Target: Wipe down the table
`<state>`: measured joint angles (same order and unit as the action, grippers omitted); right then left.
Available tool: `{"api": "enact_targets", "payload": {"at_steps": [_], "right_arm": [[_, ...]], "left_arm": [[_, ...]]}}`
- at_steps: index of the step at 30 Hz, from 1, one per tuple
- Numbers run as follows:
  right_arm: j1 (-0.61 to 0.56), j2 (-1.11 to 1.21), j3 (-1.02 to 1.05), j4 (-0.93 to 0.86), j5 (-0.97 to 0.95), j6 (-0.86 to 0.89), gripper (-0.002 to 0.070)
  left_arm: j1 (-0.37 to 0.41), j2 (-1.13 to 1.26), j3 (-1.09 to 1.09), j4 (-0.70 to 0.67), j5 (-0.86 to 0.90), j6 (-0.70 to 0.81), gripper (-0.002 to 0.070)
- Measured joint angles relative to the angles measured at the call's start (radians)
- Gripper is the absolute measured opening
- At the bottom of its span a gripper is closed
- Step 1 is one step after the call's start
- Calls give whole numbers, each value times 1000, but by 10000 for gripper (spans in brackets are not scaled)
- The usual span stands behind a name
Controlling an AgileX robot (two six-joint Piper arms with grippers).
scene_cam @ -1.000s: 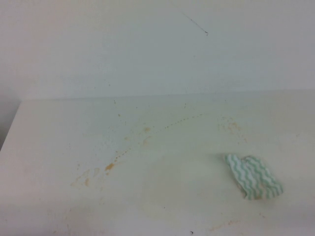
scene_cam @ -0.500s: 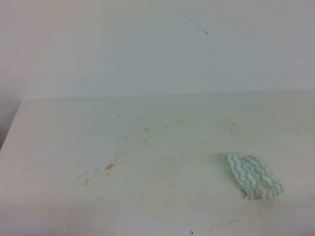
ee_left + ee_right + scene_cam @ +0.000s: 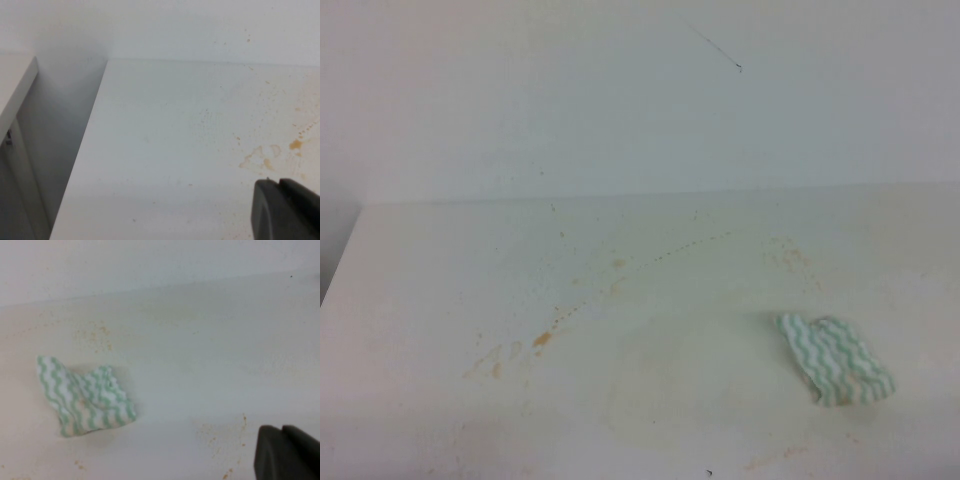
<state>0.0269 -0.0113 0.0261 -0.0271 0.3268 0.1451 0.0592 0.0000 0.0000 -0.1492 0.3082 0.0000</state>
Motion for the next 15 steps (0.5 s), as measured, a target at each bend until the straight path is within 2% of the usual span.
{"api": "enact_targets", "payload": {"at_steps": [15], "right_arm": [[0, 0, 0, 27, 0, -10, -2]], "left_arm": [[0, 0, 0, 0, 0, 0, -4]]}}
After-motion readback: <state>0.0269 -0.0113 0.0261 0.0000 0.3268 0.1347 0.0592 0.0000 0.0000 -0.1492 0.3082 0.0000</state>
